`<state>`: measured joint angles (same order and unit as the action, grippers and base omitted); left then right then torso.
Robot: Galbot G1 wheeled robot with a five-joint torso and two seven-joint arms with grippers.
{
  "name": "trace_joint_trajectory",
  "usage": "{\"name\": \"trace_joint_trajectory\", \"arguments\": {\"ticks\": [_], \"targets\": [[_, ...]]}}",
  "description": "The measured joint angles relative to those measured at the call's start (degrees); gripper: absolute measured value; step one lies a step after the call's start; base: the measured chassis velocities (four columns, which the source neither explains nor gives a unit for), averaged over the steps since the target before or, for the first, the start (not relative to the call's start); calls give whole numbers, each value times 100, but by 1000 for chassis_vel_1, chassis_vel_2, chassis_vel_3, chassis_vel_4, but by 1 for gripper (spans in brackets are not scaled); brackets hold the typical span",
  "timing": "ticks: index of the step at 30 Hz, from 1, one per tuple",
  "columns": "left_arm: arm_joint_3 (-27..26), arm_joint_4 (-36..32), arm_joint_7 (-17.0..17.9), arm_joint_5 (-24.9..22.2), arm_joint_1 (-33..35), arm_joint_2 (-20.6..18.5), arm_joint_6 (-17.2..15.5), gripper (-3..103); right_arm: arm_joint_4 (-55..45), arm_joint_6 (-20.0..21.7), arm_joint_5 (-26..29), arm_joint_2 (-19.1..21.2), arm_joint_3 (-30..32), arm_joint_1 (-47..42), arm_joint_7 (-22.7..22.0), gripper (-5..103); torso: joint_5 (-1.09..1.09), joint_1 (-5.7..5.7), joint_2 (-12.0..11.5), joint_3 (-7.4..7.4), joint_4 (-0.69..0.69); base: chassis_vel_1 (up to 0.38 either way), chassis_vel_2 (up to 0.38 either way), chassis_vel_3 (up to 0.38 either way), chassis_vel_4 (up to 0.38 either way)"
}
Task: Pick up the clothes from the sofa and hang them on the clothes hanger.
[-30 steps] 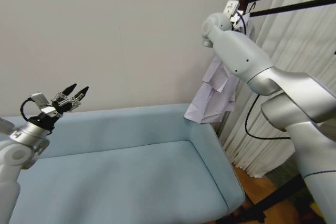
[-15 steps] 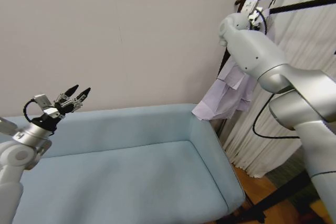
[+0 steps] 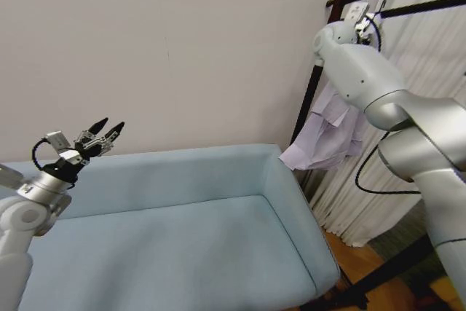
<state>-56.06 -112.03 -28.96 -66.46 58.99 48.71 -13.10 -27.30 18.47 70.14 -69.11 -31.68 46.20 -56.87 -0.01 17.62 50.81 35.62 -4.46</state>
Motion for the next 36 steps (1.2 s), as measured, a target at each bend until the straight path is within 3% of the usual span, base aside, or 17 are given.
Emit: {"name": "trace_joint_trajectory", "arguments": {"ticks": [23,27,30,32,35,36], "targets": [[-21,-55,9,-20,55,-62,2,100,-362,90,9,225,188,-337,67,-1,0,1,0,0,0,0,0,0,0],[-32,-68,16,-20,73,-56,2,100,-570,142,5,308,162,-428,86,9,2,1,0,1,-1,0,0,0,0],[-49,-70,33,-6,89,-53,4,100,-803,144,-41,395,64,-522,89,25,1,1,0,1,0,0,0,0,0],[-52,-72,41,6,93,-49,6,100,-897,144,-51,431,36,-553,91,25,1,1,0,1,0,0,0,0,0],[-53,-100,70,22,100,-21,8,100,-1140,145,-107,518,-41,-637,88,42,0,1,0,1,0,0,0,0,0],[-53,-100,70,22,100,-21,8,100,-1140,145,-107,518,-41,-637,88,42,0,1,0,1,0,0,0,0,0]]}}
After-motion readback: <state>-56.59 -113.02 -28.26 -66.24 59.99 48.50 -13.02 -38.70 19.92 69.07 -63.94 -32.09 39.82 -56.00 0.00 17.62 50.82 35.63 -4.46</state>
